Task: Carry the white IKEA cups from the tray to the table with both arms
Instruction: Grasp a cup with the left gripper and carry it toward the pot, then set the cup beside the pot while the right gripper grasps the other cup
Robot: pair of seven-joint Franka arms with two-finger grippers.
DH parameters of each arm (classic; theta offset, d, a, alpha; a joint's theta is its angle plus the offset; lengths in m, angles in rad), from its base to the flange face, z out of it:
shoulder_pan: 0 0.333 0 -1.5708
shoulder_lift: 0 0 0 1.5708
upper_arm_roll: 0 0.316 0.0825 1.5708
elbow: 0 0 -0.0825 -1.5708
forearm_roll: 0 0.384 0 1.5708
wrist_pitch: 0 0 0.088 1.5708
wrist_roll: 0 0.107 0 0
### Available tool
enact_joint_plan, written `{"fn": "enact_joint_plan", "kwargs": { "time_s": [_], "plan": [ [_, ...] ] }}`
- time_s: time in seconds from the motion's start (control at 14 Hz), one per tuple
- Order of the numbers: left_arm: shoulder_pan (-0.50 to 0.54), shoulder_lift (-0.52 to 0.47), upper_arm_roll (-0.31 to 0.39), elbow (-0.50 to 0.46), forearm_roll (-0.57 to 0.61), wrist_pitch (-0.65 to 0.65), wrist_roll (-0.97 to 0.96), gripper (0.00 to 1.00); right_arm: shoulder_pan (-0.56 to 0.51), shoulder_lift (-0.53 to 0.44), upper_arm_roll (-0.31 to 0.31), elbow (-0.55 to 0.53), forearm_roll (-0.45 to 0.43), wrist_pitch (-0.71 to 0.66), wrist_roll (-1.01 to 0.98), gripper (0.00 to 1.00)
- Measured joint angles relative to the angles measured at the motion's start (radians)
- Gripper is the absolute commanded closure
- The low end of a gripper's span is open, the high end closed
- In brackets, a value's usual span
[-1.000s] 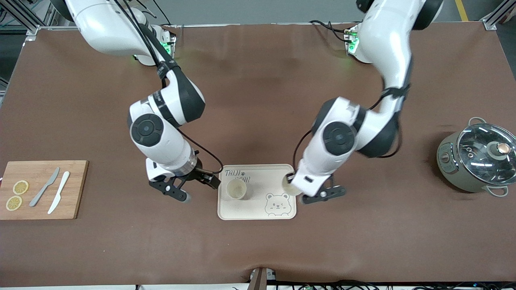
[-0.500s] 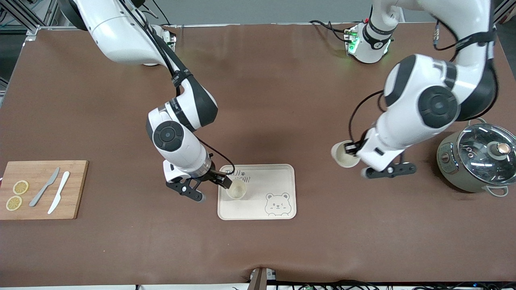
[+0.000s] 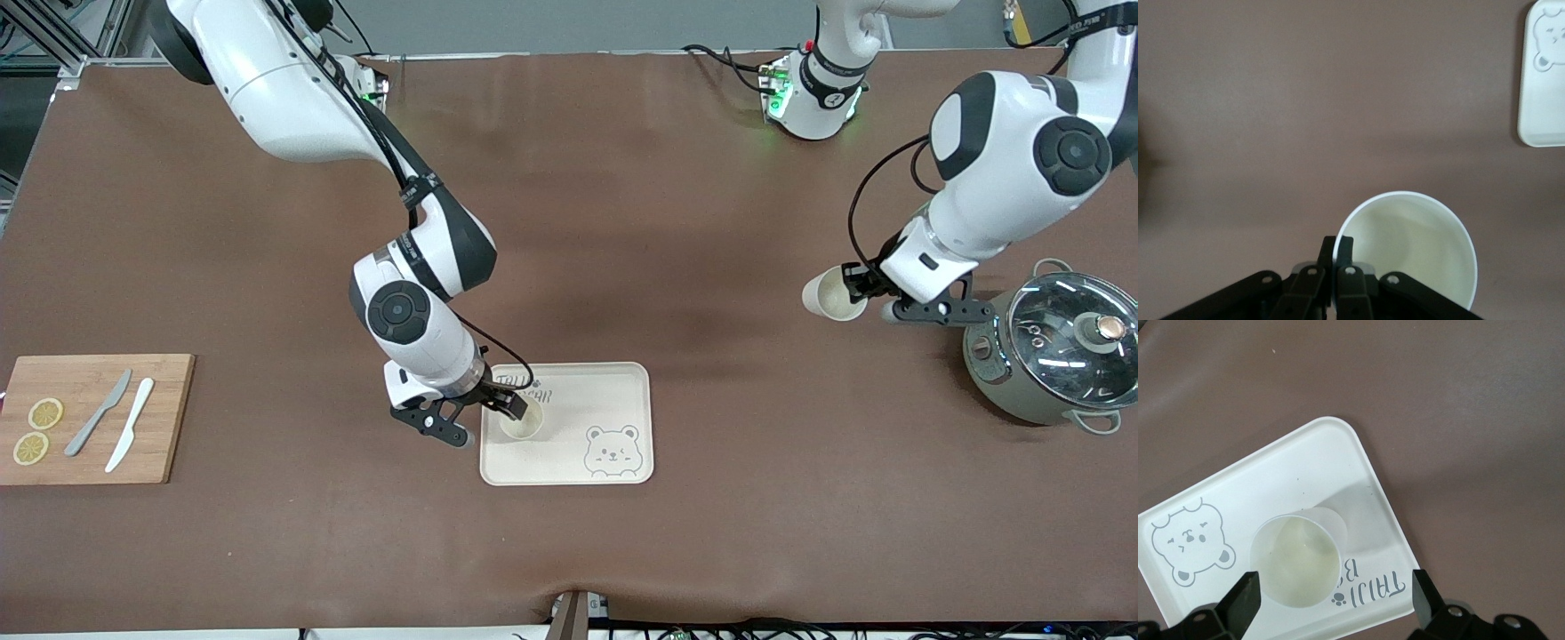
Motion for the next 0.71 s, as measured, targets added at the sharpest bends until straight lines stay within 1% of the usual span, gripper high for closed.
{"fn": "enact_joint_plan", "kwargs": {
  "time_s": [0.14, 0.21, 0.36, 0.5, 0.71],
  "plan": [
    [0.0, -0.055, -0.002, -0.182, 0.0, 0.185, 0.009, 1.0, 0.0, 0.01, -0.001, 0.0, -0.002, 0.004, 0.0, 0.0],
    [-0.001, -0.069, -0.004, -0.257, 0.0, 0.27, 0.011, 1.0, 0.001, 0.014, -0.001, 0.0, -0.002, 0.004, 0.0, 0.0],
    [-0.001, -0.075, -0.005, -0.368, 0.0, 0.415, 0.031, 1.0, 0.004, 0.023, -0.001, 0.0, -0.003, 0.008, 0.0, 0.0],
    [0.0, -0.07, -0.005, -0.425, 0.0, 0.501, 0.046, 1.0, 0.009, 0.037, -0.001, 0.0, -0.003, 0.029, 0.0, 0.0],
    [0.018, -0.036, -0.005, -0.443, 0.0, 0.586, 0.088, 1.0, 0.016, 0.065, -0.001, 0.0, -0.003, 0.066, 0.0, 0.0]
  ]
}}
